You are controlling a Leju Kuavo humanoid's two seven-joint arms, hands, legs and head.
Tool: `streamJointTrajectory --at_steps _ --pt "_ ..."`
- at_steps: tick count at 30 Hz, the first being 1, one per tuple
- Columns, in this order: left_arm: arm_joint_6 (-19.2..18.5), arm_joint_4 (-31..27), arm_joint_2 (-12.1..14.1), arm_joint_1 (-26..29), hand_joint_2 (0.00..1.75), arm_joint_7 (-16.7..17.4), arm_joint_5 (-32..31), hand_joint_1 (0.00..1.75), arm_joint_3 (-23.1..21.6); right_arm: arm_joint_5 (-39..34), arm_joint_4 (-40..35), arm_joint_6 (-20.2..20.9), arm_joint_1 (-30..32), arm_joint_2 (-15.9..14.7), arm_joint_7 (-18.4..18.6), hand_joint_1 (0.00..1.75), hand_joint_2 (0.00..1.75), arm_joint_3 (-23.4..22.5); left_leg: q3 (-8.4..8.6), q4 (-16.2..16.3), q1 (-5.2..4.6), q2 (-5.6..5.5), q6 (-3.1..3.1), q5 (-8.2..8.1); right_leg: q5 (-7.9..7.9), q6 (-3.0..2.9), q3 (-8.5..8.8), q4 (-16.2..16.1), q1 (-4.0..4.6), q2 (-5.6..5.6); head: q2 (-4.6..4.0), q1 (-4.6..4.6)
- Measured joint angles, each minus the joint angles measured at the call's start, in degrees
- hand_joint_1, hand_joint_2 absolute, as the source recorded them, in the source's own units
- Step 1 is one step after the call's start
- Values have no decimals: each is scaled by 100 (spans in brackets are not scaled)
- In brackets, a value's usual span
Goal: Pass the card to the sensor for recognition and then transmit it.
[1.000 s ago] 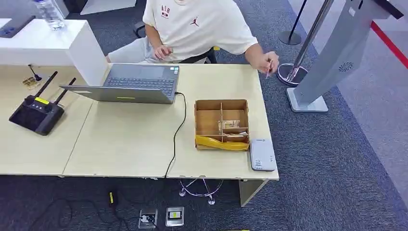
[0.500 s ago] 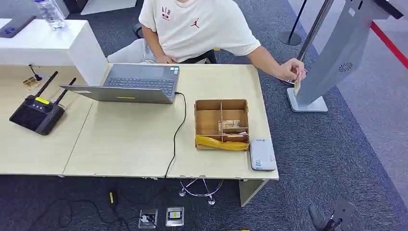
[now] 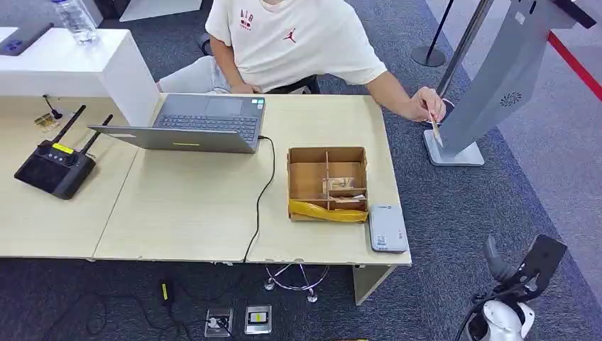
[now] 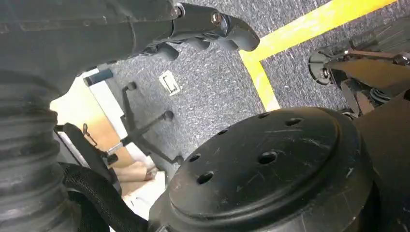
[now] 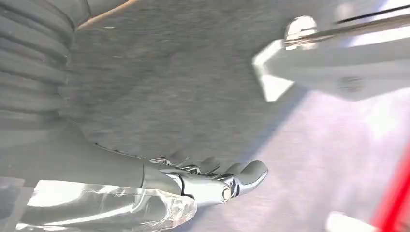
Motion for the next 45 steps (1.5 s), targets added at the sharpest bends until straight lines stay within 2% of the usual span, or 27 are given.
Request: streamJointTrajectory --at_steps 2,5,6,10,16,19,22,28,34,40,44,45 --pt "0 0 0 0 175 0 -2 0 0 28 -26 0 0 0 11 0 175 0 0 0 0 0 0 0 0 0 0 0 0 0 0 2" --pt "0 2 0 -2 175 -11 -52 0 0 937 -659 0 0 4 199 0 175 18 0 0 -2 -1 0 0 0 0 -1 -1 -1 -1 0 2" --pt "0 2 0 -9 175 -15 -142 0 -39 2878 -1376 0 16 -13 518 0 175 85 0 0 -3 1 0 0 0 0 -2 -1 -3 1 0 2" --pt "0 2 0 -55 175 -15 -238 0 -109 4641 -1829 0 16 -155 1120 0 175 392 -1 0 -3 0 0 0 0 0 -1 0 -2 -1 0 2" --pt "0 2 0 -110 175 -18 -330 0 -149 6050 -2182 0 -33 -468 1852 0 175 1065 -3 0 -3 0 0 0 0 0 0 1 -3 0 0 2" --pt "0 2 0 -134 175 -16 -369 0 -186 6924 -2228 22 -197 -740 2358 0 175 1597 -3 0 -3 0 0 0 0 0 0 0 -3 0 0 0" --pt "0 2 0 -157 175 -15 -393 0 -212 7444 -2252 112 -385 -966 2656 0 175 2073 -3 0 -3 -6 0 0 0 0 1 1 -3 -6 0 2" --pt "0 2 0 -184 175 -15 -415 0 -265 7646 -2248 332 -813 -1285 2931 0 175 3037 -4 0 -2 -3 0 1 0 0 -1 2 -2 -2 0 2" --pt "0 2 0 -184 175 -11 -420 0 -269 7380 -2110 686 -1247 -1329 2951 0 175 3676 -5 0 -1 -1 0 1 0 0 -3 2 -1 0 0 0" --pt "0 2 0 -183 175 30 -474 0 -273 7054 -1878 1480 -1694 -1373 2938 0 175 4263 -7 0 -2 -2 0 1 0 0 -3 2 -2 -1 0 0" --pt "0 2 0 -186 175 70 -483 0 -273 6844 -1716 1751 -2002 -1373 2938 0 175 4634 -8 0 -1 -3 0 1 0 0 -5 2 -1 -2 0 4" --pt "0 2 0 -186 175 72 -483 0 -273 6782 -1657 1809 -2082 -1373 2934 30 175 4717 -8 0 -1 -3 0 1 0 0 -5 3 -1 -1 0 2"
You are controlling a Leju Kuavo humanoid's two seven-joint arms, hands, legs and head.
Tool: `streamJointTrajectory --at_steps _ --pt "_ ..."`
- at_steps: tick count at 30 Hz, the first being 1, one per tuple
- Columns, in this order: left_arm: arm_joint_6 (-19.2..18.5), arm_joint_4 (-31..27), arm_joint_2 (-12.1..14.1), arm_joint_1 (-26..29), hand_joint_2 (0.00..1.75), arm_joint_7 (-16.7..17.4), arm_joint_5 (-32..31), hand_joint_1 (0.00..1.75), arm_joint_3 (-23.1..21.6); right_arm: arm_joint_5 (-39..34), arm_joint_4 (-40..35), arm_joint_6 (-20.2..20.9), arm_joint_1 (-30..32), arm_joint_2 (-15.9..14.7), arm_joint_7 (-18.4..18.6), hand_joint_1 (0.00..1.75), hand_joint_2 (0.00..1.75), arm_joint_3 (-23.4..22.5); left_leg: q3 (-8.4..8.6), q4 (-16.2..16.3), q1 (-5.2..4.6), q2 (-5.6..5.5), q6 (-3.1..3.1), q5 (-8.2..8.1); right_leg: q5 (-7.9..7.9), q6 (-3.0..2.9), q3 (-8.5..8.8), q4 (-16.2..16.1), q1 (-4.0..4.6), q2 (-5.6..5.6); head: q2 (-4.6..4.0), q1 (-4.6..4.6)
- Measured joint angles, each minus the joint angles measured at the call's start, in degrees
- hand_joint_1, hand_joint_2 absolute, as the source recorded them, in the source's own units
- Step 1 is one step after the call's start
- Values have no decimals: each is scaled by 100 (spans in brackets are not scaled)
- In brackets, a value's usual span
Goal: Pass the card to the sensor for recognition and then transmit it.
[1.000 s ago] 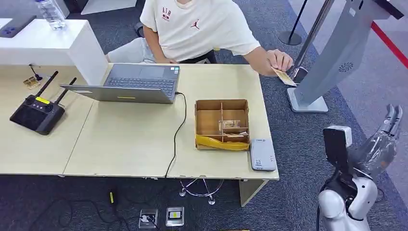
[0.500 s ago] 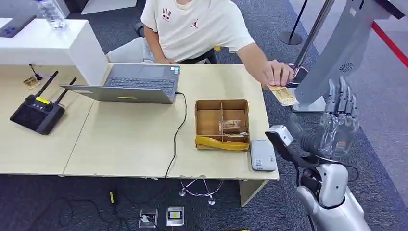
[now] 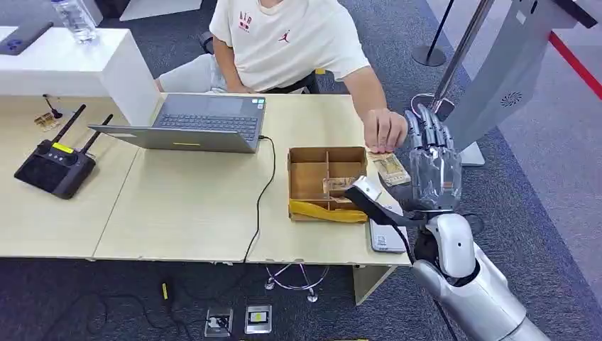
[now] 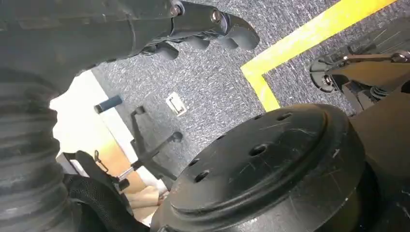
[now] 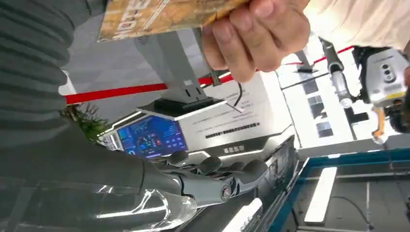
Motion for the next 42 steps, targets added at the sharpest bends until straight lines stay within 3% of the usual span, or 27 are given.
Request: streamJointTrajectory --at_steps 1,5,6,8,14,23,42 --pt "0 0 0 -1 175 0 2 0 0 -66 60 40 -100 2 -9 42 175 111 0 0 0 0 0 0 0 0 0 1 0 0 0 -2" --pt "0 0 0 0 175 0 26 0 2 -373 262 115 -388 7 -73 42 175 438 -3 0 1 -4 0 0 0 0 0 1 1 -4 0 0" --pt "0 0 0 0 175 2 57 0 2 -501 305 158 -455 11 -109 159 175 524 -3 0 1 -4 0 0 0 0 -1 1 1 -3 0 0" --pt "0 0 0 -1 175 0 77 0 2 -690 371 224 -578 18 -140 173 175 652 -3 0 0 -3 0 1 0 0 0 1 0 -2 0 0" --pt "0 0 0 -1 175 -20 136 0 2 -1217 613 283 -911 50 -245 175 175 1047 -3 0 0 -4 -2 2 0 0 -1 0 0 -3 0 0" --pt "0 0 0 6 175 -46 168 0 2 -1523 917 43 -1166 74 -249 175 175 1482 -3 0 0 -4 -2 2 0 0 -2 1 0 -3 0 0" --pt "0 0 7 14 175 -48 166 0 2 -1651 1186 -95 -1244 79 -258 175 175 1819 -2 0 0 -3 -2 2 0 0 -3 0 0 -2 0 0"
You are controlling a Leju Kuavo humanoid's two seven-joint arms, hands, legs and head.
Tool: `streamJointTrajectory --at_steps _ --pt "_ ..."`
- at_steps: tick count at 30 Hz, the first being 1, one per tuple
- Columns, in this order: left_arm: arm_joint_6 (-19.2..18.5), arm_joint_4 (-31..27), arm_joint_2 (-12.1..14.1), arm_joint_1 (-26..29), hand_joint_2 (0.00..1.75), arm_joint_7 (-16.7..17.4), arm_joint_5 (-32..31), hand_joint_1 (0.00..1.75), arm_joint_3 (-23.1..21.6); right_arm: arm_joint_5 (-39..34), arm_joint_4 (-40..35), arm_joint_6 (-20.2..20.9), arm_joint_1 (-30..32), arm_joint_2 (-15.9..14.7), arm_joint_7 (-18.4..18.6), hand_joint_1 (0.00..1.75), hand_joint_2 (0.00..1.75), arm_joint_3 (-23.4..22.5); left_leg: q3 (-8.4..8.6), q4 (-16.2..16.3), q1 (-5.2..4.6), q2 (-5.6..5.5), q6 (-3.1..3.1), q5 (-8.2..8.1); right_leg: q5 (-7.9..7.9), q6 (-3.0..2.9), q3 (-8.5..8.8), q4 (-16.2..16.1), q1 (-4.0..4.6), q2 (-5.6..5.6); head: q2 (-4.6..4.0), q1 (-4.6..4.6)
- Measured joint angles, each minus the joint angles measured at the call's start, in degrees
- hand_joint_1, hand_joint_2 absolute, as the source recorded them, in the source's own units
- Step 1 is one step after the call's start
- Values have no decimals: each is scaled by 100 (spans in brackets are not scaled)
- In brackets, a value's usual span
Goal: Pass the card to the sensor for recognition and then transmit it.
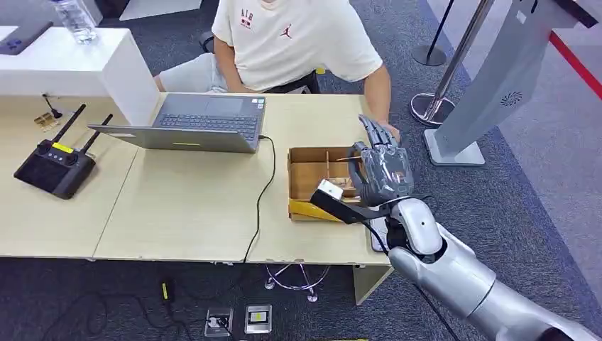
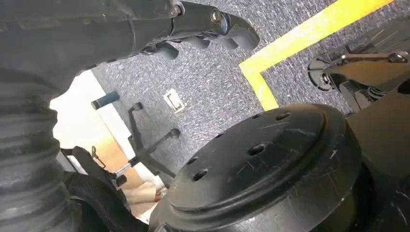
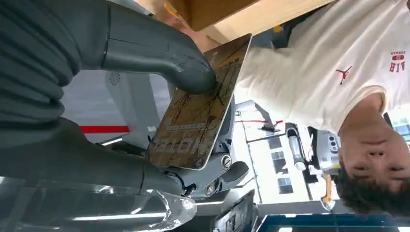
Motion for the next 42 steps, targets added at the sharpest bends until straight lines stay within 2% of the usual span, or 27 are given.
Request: streamJointTrajectory --at_steps 10,18,23,29,35,42 --pt "0 0 0 19 175 -57 85 0 2 -249 46 -39 26 -50 81 175 175 122 2 1 0 3 0 0 0 0 -3 -1 0 3 0 0" --pt "0 0 -2 109 175 -109 321 0 15 -361 46 -212 338 -319 389 175 175 90 1 1 -1 3 0 -1 0 0 -8 -3 -1 4 0 0" --pt "0 -4 -37 144 175 -109 450 0 17 -409 46 -363 786 -587 579 175 175 -160 -1 2 -1 2 1 -2 0 0 -9 -4 -1 0 0 2" --pt "0 -4 -42 153 175 -107 509 0 20 -472 46 -472 1334 -763 680 175 175 -468 -4 2 -1 4 1 -4 0 0 -9 -4 -1 2 0 0" --pt "0 -2 -52 159 175 -109 562 0 20 -479 46 -466 1710 -811 660 175 175 -702 -2 2 -1 8 0 -4 0 0 -10 -3 -1 5 0 0" --pt "0 2 -55 160 175 -109 566 0 22 -479 46 -463 1874 -833 660 175 175 -866 -2 2 -1 8 1 -4 0 0 -10 -3 -1 5 0 0"
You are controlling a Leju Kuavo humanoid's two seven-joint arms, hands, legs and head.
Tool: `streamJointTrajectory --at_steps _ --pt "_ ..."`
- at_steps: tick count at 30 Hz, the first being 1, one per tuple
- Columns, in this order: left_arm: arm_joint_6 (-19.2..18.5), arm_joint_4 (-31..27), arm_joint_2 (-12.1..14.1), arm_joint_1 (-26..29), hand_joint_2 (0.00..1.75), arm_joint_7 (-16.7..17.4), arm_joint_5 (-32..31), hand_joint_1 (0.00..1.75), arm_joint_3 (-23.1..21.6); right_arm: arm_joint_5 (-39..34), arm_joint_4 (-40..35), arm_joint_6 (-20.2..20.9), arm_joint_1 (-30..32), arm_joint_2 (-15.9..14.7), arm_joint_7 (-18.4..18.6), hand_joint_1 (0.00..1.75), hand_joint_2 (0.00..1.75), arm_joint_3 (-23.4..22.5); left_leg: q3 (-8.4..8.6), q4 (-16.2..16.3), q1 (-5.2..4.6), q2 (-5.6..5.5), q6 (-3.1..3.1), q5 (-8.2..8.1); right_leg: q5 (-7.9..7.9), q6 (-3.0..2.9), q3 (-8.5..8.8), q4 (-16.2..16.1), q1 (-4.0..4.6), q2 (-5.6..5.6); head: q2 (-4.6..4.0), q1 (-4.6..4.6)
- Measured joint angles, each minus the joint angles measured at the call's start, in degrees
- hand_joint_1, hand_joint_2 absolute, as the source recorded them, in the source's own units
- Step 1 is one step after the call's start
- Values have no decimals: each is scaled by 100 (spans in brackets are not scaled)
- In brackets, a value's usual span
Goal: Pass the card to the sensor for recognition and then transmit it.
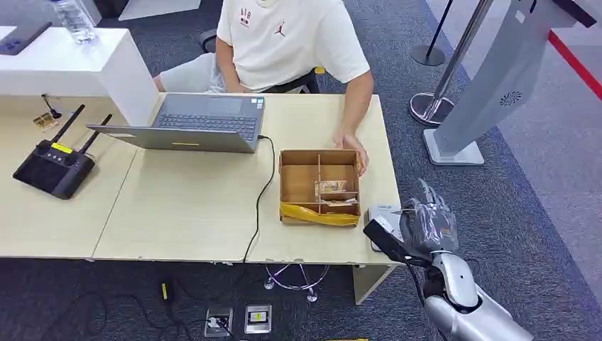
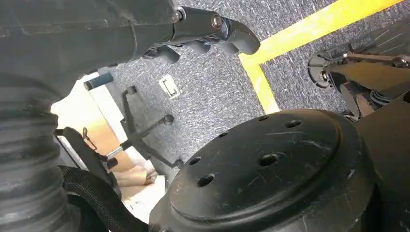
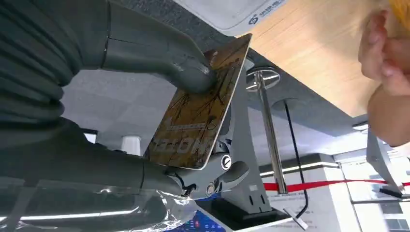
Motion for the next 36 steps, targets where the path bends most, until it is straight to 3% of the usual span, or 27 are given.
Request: streamJointTrajectory --at_steps 24,36 --pt "0 2 -4 -1 175 0 2 0 0 -232 101 219 331 13 -18 175 175 -166 0 0 0 0 0 0 0 0 0 0 0 0 0 0" --pt "0 2 -7 -8 175 35 -94 0 -2 -468 186 654 523 98 -181 175 175 -149 12 -1 1 1 0 0 0 0 10 -1 1 2 0 -2"
